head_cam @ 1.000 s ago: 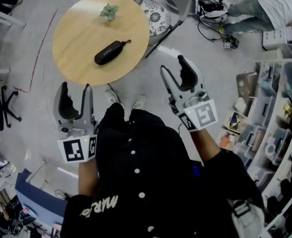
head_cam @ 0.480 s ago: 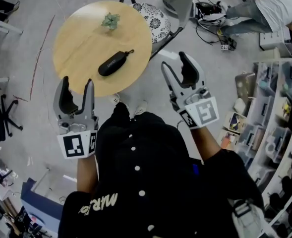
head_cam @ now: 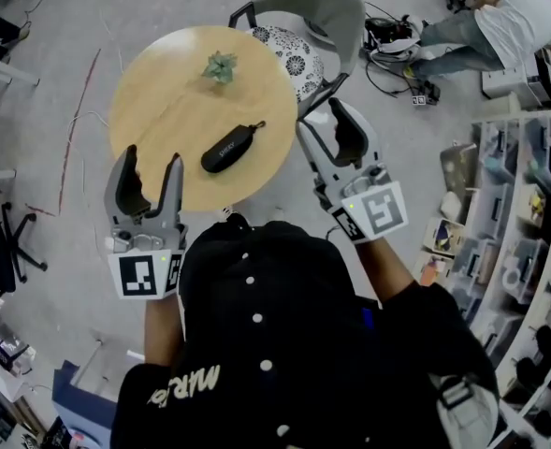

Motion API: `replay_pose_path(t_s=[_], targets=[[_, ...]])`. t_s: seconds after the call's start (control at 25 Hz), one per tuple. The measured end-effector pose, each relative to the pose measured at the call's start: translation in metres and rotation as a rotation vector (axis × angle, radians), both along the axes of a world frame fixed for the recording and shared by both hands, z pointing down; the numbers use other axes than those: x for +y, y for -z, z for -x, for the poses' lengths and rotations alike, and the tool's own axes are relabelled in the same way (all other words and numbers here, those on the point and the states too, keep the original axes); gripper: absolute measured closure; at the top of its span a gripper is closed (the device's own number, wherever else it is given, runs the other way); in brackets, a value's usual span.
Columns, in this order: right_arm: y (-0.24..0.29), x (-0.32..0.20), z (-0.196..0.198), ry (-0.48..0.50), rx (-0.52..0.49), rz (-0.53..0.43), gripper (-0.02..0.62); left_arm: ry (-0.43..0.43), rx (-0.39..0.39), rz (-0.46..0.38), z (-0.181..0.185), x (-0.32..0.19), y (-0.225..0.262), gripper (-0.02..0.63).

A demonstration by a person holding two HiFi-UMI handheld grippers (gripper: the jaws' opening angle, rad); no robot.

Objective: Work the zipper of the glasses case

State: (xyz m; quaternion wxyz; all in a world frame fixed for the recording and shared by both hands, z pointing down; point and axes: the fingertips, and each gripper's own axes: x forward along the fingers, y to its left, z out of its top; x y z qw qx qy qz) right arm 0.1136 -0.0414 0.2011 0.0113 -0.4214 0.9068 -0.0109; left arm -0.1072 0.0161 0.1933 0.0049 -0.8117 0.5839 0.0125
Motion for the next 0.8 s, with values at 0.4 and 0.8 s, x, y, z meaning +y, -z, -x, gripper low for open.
replay_pose_path(t_s=[0.4, 0.8], targets=[[-0.009, -0.021, 0.023, -0.054, 0.033, 0.019, 0.371, -0.138, 0.045, 0.037, 0.016, -0.029, -0.022, 0.356], [-0.073, -0.051, 0.013, 0.055, 0.103, 0.182, 0.367, -0.154, 0.059, 0.202, -0.009, -0.06, -0.077, 0.356]])
